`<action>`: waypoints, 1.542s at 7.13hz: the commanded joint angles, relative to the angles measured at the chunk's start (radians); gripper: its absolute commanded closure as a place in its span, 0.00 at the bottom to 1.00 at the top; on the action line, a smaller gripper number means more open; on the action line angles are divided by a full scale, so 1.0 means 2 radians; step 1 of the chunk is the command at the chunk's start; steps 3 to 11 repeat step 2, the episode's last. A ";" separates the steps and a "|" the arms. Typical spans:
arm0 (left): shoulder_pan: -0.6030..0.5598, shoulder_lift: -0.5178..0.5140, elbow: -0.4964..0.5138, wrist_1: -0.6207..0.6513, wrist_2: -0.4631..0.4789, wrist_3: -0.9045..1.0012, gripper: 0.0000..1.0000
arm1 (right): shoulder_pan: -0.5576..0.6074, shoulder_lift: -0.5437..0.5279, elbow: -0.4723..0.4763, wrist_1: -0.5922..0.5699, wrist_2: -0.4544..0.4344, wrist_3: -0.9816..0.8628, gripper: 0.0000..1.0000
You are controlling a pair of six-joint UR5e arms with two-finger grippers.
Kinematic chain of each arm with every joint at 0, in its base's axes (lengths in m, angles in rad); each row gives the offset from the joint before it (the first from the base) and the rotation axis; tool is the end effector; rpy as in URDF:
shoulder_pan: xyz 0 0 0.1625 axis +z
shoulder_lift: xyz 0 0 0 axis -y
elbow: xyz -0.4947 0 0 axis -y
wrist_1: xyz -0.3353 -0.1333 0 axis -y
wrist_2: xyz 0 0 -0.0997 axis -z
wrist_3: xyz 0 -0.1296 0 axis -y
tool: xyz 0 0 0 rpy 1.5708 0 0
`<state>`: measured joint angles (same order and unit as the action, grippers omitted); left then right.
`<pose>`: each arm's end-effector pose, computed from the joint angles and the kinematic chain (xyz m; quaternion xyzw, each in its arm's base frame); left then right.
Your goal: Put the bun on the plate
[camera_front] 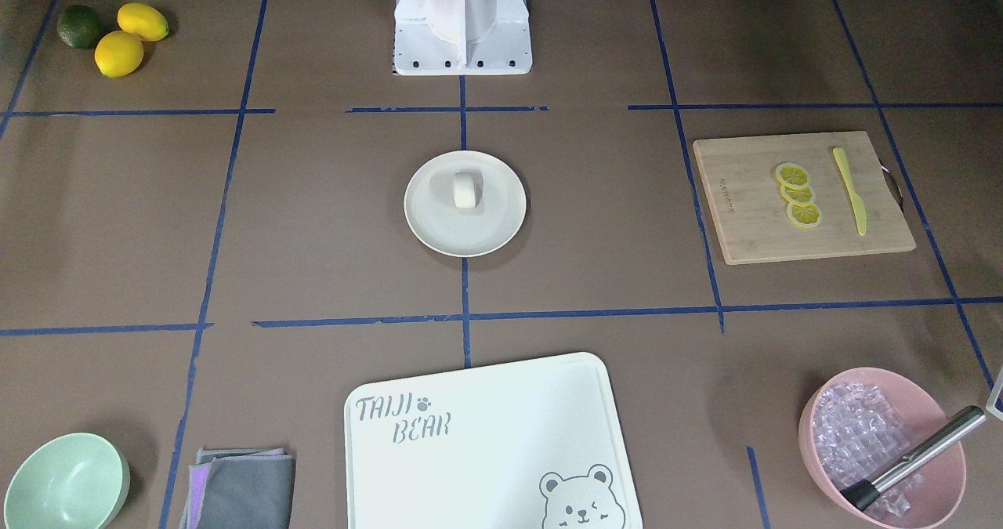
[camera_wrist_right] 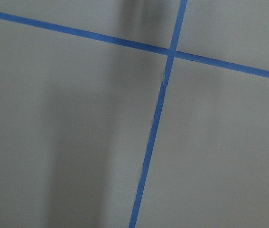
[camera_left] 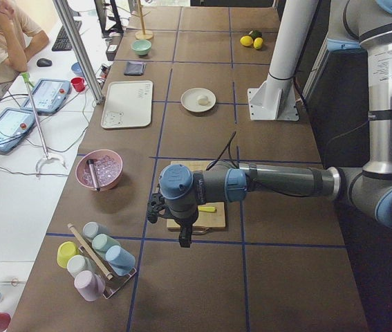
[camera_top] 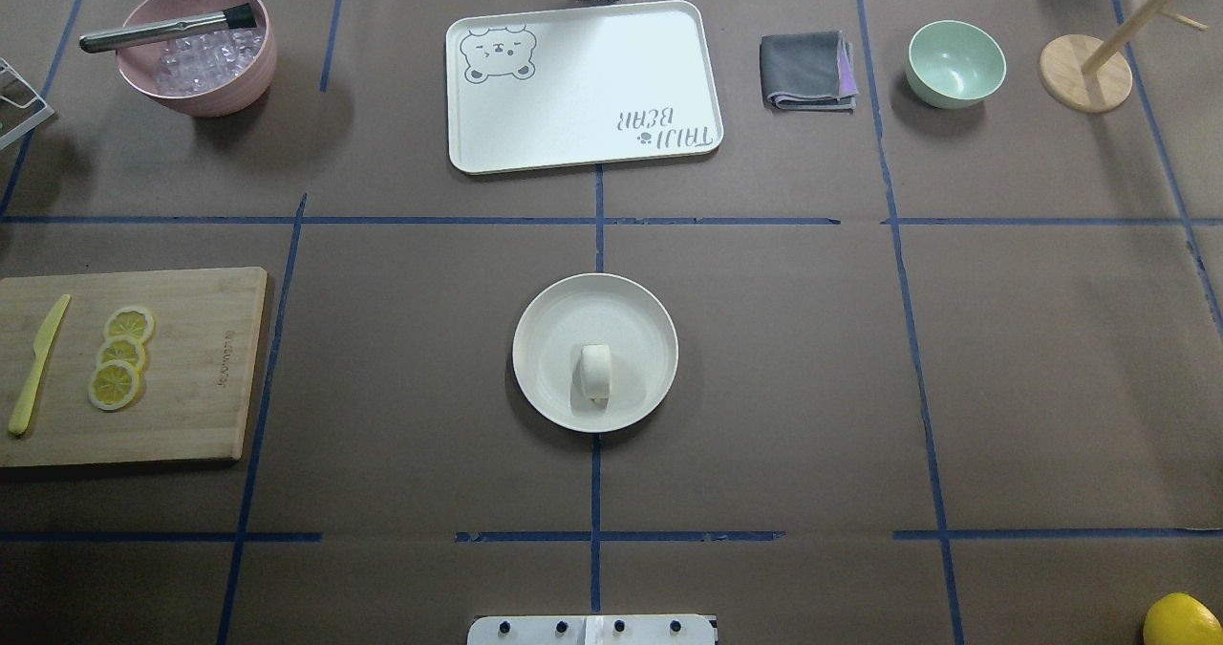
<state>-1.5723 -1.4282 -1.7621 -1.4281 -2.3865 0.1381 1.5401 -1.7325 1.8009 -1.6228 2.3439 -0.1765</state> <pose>-0.0395 -0.3555 0.7336 -0.0154 0.3982 0.0440 0.9161 0.0318 -0.3572 0.7189 0.0350 -0.3754 -0.0989 0.9209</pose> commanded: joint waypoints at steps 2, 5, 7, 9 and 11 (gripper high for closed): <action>0.000 0.001 0.000 0.000 0.000 -0.001 0.00 | 0.000 0.000 0.000 0.000 0.000 0.001 0.01; 0.000 0.001 0.000 0.000 0.000 -0.001 0.00 | 0.000 0.000 0.000 0.000 0.000 0.001 0.01; 0.000 0.001 0.000 0.000 0.000 -0.001 0.00 | 0.000 0.000 0.000 0.000 0.000 0.001 0.01; 0.000 0.001 0.000 0.000 0.000 -0.001 0.00 | 0.000 0.000 0.000 0.000 0.000 0.001 0.01; 0.000 0.001 0.000 0.000 0.000 -0.001 0.00 | 0.000 0.000 0.000 0.000 0.000 0.001 0.01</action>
